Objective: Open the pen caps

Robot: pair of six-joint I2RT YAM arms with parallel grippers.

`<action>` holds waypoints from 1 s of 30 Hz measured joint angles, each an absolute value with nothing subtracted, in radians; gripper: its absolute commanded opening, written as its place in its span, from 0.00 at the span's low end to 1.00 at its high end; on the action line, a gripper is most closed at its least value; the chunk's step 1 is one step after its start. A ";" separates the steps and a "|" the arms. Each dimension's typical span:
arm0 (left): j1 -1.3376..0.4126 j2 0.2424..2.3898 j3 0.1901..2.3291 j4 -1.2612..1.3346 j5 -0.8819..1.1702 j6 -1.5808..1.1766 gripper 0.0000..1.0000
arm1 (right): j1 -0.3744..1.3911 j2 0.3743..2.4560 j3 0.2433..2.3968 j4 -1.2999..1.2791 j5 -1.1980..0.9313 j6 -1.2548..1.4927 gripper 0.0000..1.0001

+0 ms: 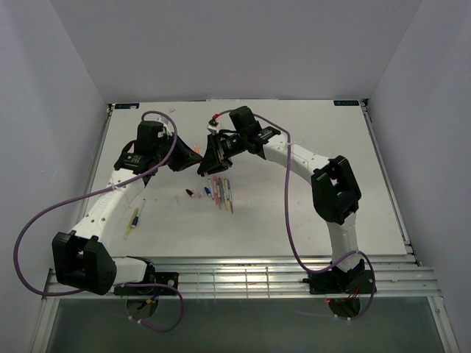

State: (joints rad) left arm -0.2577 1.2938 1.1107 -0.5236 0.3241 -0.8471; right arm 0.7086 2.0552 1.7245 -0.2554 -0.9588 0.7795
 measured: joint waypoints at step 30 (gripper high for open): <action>-0.257 1.333 1.156 -0.558 0.265 -0.831 0.49 | 0.714 2.064 1.637 -0.349 -0.939 0.701 0.08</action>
